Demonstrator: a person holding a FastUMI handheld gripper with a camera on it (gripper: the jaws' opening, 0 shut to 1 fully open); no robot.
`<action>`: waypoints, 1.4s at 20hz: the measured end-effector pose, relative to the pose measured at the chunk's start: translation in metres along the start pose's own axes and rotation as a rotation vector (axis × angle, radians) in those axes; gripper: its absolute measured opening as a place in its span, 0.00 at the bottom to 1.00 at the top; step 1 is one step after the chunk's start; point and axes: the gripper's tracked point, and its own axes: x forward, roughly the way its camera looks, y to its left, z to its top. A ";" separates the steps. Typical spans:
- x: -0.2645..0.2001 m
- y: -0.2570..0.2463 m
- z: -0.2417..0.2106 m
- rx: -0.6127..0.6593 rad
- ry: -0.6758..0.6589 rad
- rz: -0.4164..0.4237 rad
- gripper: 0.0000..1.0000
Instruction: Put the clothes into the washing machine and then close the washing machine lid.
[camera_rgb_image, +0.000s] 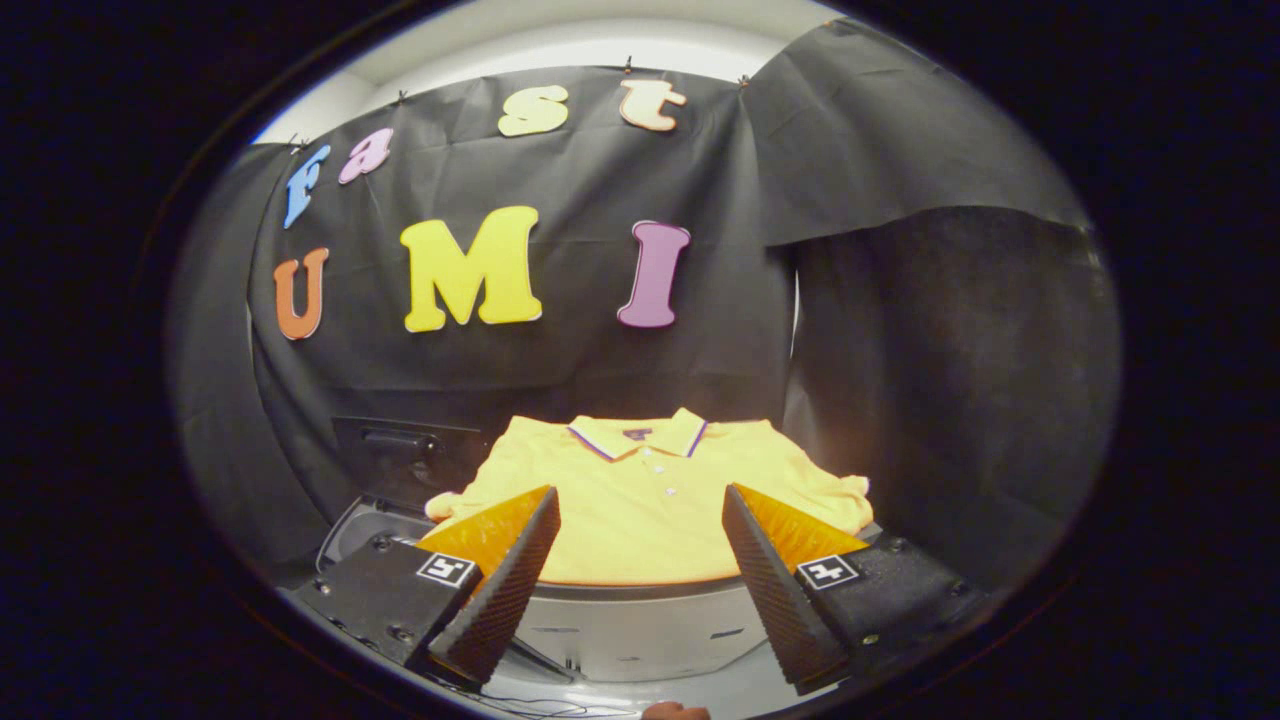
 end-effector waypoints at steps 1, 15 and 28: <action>0.010 0.000 0.001 -0.005 0.019 0.002 1.00; 0.108 -0.010 -0.018 -0.133 0.339 0.056 1.00; 0.143 -0.014 -0.035 -0.117 0.457 0.072 1.00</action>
